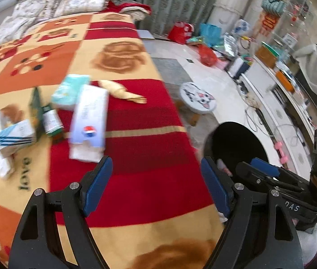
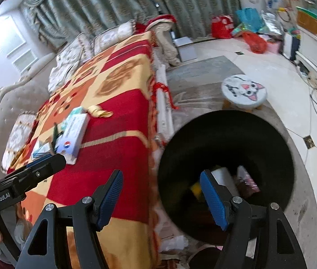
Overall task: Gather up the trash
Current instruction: 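Move both open tools back over the blanket toward the medicine boxes, then grasp the white Lexapro box with the left tool while the right tool grasps the Levamlodipine box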
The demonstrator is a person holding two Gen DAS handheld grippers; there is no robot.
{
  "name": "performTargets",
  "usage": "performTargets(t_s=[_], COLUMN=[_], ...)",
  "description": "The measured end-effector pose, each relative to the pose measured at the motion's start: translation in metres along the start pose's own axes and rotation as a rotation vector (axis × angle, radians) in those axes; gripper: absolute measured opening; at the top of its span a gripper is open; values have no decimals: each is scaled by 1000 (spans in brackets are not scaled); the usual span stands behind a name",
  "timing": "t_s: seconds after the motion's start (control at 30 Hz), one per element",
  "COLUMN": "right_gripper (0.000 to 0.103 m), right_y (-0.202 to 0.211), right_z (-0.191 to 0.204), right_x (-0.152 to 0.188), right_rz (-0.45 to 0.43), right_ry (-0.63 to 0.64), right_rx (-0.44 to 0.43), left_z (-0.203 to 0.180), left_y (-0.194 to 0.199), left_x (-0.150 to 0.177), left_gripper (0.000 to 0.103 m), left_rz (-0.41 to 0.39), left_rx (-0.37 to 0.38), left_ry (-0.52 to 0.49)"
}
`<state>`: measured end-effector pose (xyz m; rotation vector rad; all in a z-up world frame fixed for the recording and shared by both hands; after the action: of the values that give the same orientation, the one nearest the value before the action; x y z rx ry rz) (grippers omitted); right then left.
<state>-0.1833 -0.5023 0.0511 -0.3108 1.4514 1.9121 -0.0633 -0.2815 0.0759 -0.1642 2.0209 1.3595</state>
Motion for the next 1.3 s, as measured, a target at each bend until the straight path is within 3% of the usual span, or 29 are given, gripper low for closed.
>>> performTargets(t_s=[0.47, 0.7, 0.8, 0.93, 1.13, 1.3], right_gripper=[69, 69, 69, 69, 69, 69], right_y=[-50, -65, -71, -78, -91, -111], right_z=[114, 144, 152, 160, 159, 166], right_x=[6, -1, -10, -17, -23, -36], right_rz=[96, 111, 113, 115, 133, 140], right_ry=[186, 223, 229, 237, 239, 245], right_rx=[-103, -104, -108, -114, -100, -107], left_z=[133, 215, 233, 241, 189, 191], left_y=[47, 52, 42, 22, 13, 28], left_x=[10, -5, -11, -13, 9, 13], left_gripper=[80, 80, 80, 80, 80, 80], left_rz=[-63, -97, -94, -55, 21, 4], left_rx=[-188, -307, -352, -331, -178, -184], left_ry=[153, 283, 301, 325, 204, 213])
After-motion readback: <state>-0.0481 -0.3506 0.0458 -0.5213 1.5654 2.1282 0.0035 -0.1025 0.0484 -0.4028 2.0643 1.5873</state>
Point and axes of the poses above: each gripper's, at about its wrist camera, not at the fingertips, and y roughly against the way its jaws point, z to its left, x to its underside, the point moved 1 cm from there along -y, roughly the way its jaws point, and after that the axes turned 2 degrees about -z, right-handed, at the moved point
